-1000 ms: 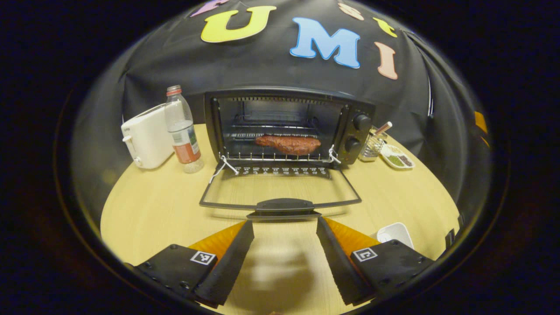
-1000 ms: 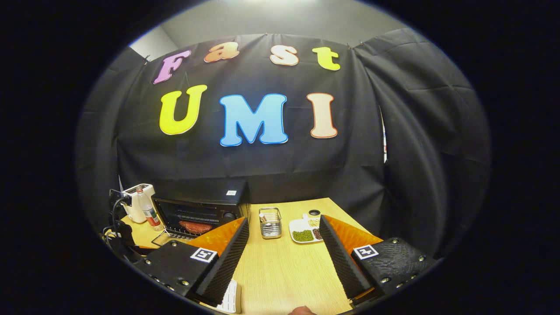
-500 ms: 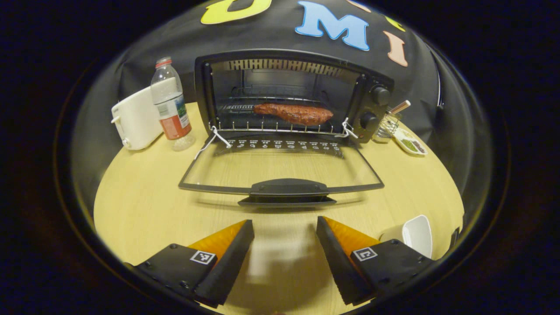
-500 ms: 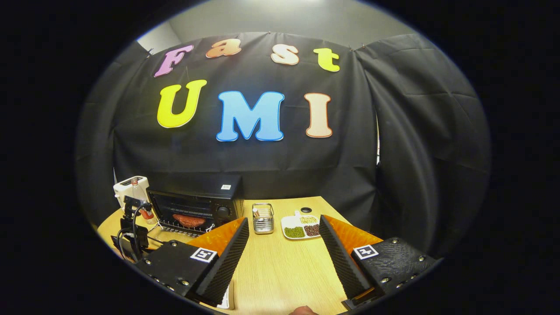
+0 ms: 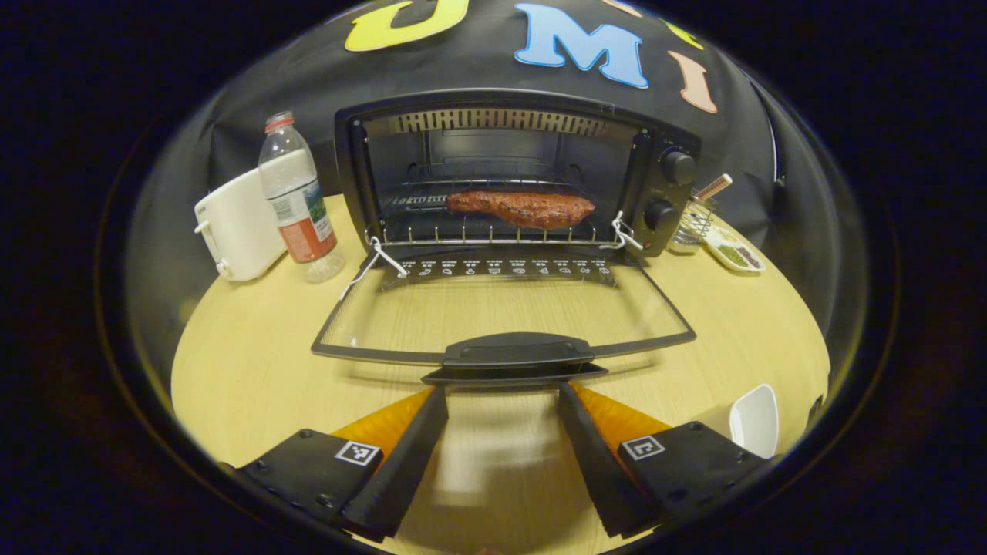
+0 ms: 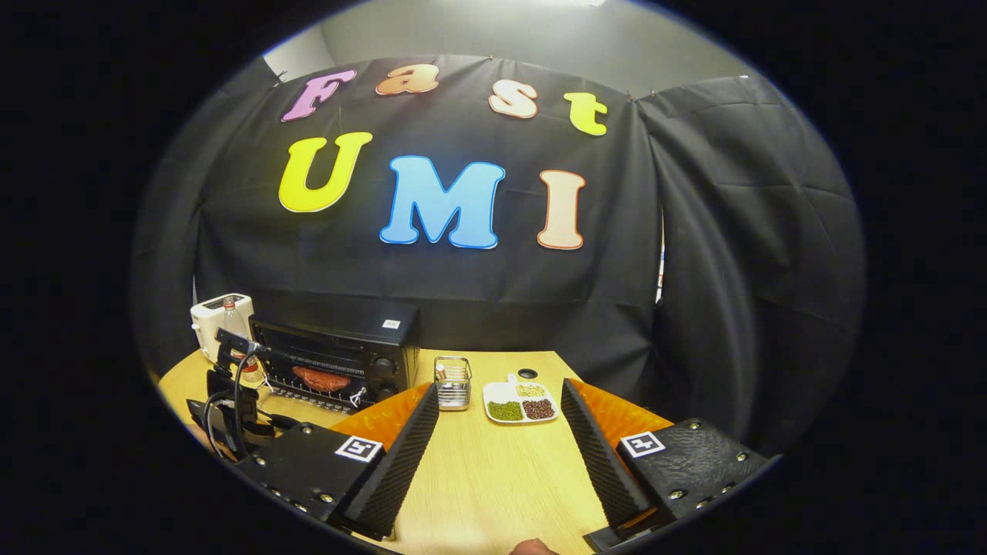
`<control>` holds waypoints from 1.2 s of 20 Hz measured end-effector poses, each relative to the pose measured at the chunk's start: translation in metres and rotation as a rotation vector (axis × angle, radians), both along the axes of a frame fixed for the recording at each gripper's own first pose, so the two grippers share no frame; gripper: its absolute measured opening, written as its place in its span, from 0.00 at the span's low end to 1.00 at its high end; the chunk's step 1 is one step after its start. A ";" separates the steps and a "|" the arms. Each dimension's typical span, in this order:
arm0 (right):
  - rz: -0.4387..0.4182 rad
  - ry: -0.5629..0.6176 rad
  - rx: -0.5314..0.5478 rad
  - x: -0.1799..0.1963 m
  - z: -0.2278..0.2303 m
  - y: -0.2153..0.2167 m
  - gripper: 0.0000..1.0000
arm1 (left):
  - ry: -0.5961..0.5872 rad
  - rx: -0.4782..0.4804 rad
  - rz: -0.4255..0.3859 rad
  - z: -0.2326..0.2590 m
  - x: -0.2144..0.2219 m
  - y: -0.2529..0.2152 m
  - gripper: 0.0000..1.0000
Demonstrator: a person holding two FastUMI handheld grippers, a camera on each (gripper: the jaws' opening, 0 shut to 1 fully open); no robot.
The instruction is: Open the electric oven with the left hand, put the food in, and close the electric oven.
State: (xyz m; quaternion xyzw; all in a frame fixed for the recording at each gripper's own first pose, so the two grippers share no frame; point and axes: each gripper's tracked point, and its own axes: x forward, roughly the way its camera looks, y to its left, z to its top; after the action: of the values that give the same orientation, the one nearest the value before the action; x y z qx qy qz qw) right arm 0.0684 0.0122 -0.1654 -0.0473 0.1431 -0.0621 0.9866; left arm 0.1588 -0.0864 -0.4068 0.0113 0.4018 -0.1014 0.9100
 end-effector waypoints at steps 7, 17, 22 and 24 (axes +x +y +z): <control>0.006 -0.018 0.016 0.000 0.006 -0.005 0.96 | -0.036 -0.013 0.001 0.018 -0.001 0.002 1.00; 0.058 -0.016 0.007 0.007 0.006 0.011 0.96 | -0.086 -0.075 0.027 0.042 0.000 0.004 0.98; 0.069 -0.018 0.009 0.010 0.007 0.014 0.96 | -0.129 -0.082 0.036 0.050 0.004 0.004 0.98; 0.073 -0.011 0.009 0.012 0.005 0.017 0.96 | -0.130 -0.093 0.045 0.051 0.004 0.003 0.98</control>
State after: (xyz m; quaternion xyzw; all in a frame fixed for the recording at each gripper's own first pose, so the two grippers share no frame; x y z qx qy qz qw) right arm 0.0801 0.0289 -0.1605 -0.0477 0.1362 -0.0257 0.9892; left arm 0.1628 -0.0831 -0.3561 -0.0334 0.3371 -0.0986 0.9357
